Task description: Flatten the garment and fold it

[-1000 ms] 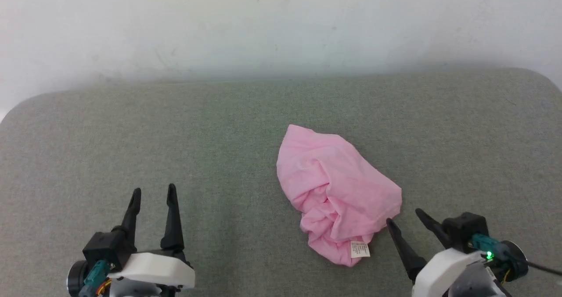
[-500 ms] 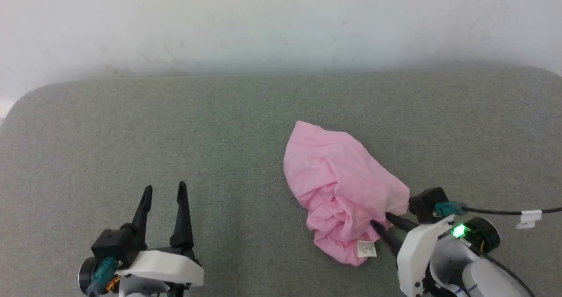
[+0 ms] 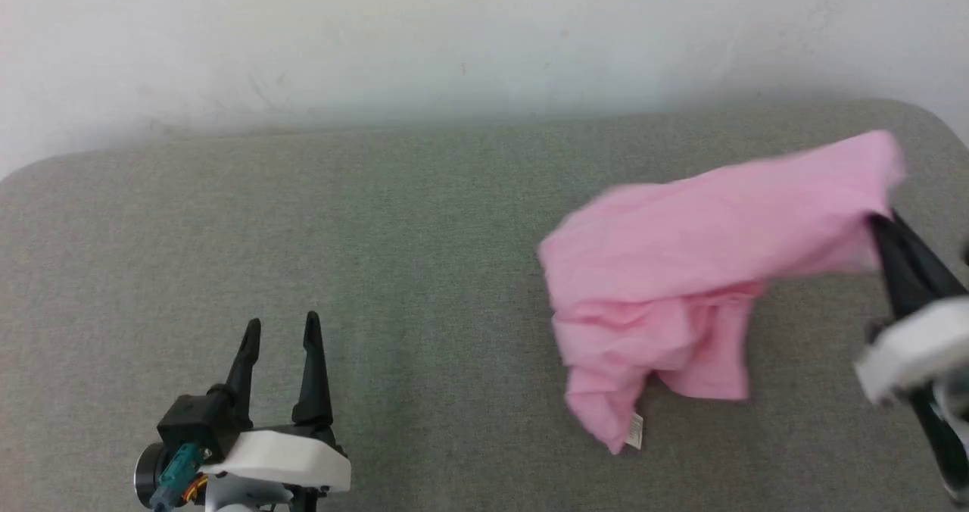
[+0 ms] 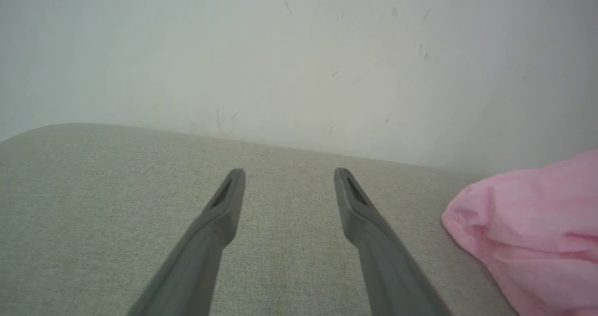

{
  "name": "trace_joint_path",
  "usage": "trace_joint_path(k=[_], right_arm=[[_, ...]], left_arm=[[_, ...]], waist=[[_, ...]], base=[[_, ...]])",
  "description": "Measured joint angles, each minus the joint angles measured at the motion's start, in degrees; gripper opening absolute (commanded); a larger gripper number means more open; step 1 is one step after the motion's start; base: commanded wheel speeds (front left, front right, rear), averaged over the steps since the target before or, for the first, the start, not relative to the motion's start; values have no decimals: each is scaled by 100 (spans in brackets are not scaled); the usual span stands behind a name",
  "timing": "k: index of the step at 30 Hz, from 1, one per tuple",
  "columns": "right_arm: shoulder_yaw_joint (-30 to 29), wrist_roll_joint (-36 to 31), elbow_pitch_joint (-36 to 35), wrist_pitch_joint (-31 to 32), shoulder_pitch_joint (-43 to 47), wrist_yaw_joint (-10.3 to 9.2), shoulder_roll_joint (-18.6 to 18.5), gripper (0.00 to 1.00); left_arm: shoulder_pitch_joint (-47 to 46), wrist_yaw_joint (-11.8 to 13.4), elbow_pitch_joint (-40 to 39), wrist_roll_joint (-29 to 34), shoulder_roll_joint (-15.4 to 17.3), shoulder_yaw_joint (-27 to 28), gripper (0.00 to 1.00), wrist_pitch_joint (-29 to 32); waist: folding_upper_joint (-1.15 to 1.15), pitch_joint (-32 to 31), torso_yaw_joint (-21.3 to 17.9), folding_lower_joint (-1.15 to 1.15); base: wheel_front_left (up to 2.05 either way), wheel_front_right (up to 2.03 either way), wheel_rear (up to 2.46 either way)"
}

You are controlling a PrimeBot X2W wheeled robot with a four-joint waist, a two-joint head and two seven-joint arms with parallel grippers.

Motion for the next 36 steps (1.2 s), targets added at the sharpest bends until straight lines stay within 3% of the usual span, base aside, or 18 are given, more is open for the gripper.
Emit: trace_joint_path(k=[6, 11, 12, 13, 14, 22, 28, 36], right_arm=[[-1847, -374, -245, 301, 1539, -1, 913, 0], [-2522, -402, 278, 553, 2262, -1, 1278, 0], [-2529, -390, 387, 546, 2312, -1, 1305, 23], [-2517, -338, 459, 454, 2314, -1, 1329, 90], [-2497, -301, 469, 287, 2284, -1, 1343, 100], [-1903, -131, 37, -1209, 1786, -1, 1343, 100], [-1149, -655, -402, -1491, 1795, -1, 1346, 100], [-177, -770, -704, -1457, 1857, -1, 1348, 100]], left_arm=[[-7, -9, 15, 33, -36, 5, 100, 0], [-24, -12, 67, 49, -54, 34, 100, -1], [-26, -12, 82, 56, -58, 33, 100, -1], [-29, -12, 109, 63, -62, 33, 100, -1], [-31, -12, 132, 67, -63, 37, 100, 0], [-52, -62, 315, 105, -74, 52, 100, -1], [-49, -97, 468, 96, -80, 0, 100, 0], [-44, -112, 648, 43, -82, -193, 100, 20]], waist=[[0, 64, -127, 0], [0, 90, -243, -1], [0, 97, -259, -1], [0, 102, -275, -1], [0, 105, -293, -1], [0, -23, -344, -1], [0, -178, -291, -1], [0, -288, -217, -1]], base=[[0, 0, 0], [0, 0, 0], [0, 0, 0], [0, 0, 0], [0, 0, 0], [0, 0, 0], [0, 0, 0], [0, 0, 0]])
